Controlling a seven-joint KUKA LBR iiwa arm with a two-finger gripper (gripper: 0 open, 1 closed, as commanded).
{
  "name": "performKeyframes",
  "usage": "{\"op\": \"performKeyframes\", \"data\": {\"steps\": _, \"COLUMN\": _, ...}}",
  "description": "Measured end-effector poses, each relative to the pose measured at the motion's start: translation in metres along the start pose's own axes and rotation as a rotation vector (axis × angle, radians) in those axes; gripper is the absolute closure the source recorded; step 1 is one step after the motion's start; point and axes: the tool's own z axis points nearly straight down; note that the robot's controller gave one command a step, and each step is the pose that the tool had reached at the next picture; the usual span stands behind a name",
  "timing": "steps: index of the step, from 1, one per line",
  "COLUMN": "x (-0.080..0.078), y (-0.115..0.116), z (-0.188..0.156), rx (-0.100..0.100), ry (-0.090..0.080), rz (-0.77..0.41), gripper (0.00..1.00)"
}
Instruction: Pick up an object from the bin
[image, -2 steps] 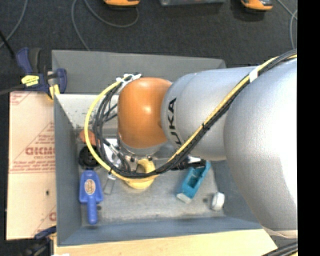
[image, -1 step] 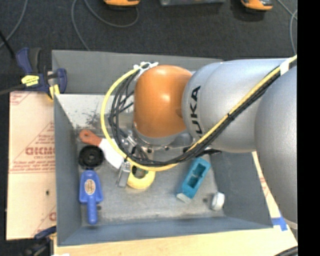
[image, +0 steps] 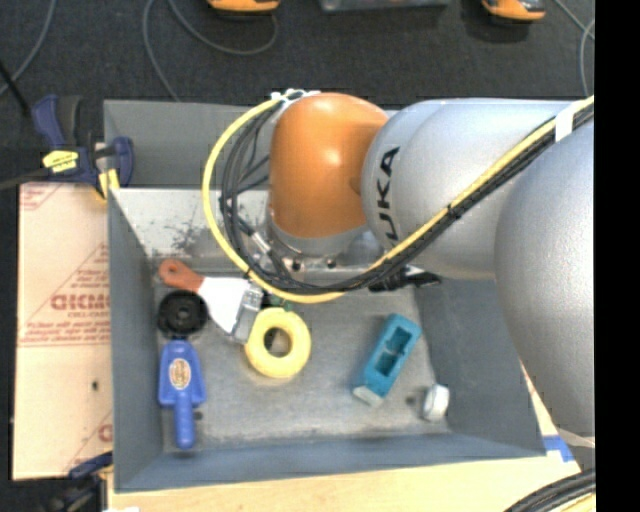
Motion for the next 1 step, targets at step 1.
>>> {"op": "performKeyframes", "data": {"steps": 1, "x": -0.0090, "y": -0.0302, "z": 0.0334, "rx": -0.002, "ry": -0.003, "rz": -0.224, "gripper": 0.00}}
